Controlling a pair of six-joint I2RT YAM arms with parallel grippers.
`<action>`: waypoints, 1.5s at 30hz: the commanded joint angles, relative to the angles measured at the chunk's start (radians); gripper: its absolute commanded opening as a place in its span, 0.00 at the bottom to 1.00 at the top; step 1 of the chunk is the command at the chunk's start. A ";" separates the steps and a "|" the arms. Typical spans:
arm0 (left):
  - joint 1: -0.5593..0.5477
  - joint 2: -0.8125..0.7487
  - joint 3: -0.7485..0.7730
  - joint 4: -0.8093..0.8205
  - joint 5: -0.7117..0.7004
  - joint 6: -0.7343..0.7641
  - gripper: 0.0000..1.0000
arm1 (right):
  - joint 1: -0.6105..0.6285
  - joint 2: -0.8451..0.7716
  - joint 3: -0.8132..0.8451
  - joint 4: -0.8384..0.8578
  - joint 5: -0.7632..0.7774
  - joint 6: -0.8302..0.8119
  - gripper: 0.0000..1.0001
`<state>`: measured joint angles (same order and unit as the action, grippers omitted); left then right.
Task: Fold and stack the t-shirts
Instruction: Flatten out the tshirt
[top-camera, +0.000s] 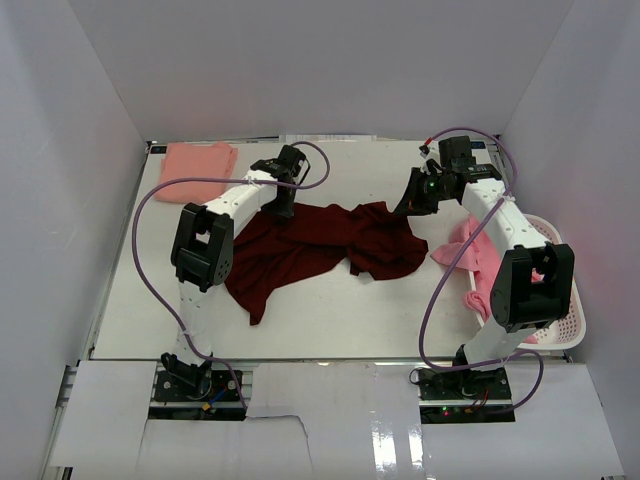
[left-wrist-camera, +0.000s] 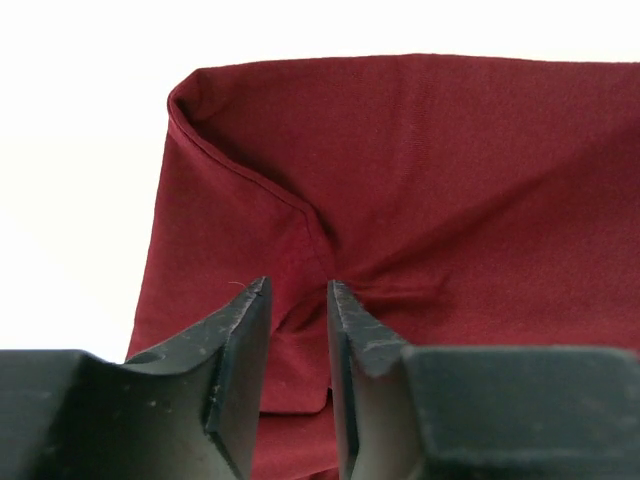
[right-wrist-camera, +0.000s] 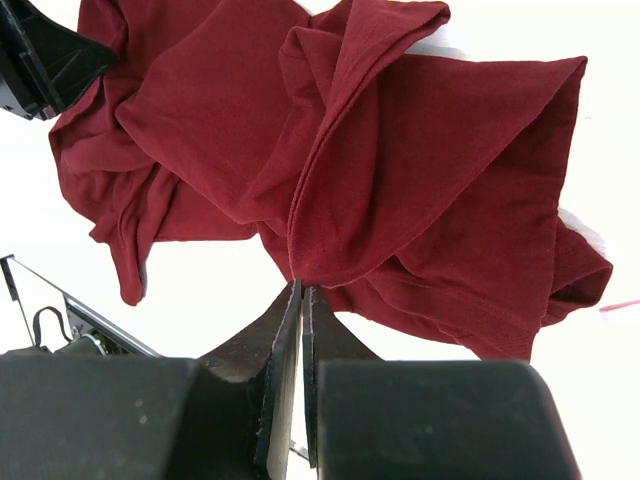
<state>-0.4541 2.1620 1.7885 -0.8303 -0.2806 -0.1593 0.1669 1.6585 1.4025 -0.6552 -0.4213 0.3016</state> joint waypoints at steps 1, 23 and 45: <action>-0.006 -0.030 0.008 0.016 -0.008 0.006 0.38 | 0.003 0.000 0.015 0.011 -0.010 -0.021 0.08; -0.006 0.021 0.008 0.028 -0.012 0.000 0.15 | 0.003 -0.002 0.015 0.006 -0.007 -0.022 0.08; 0.357 -0.251 0.032 -0.001 0.322 -0.198 0.00 | 0.003 0.110 0.291 -0.112 0.114 -0.068 0.08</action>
<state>-0.1265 2.0319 1.8339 -0.8337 -0.0109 -0.3130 0.1669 1.7584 1.5642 -0.7319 -0.3717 0.2619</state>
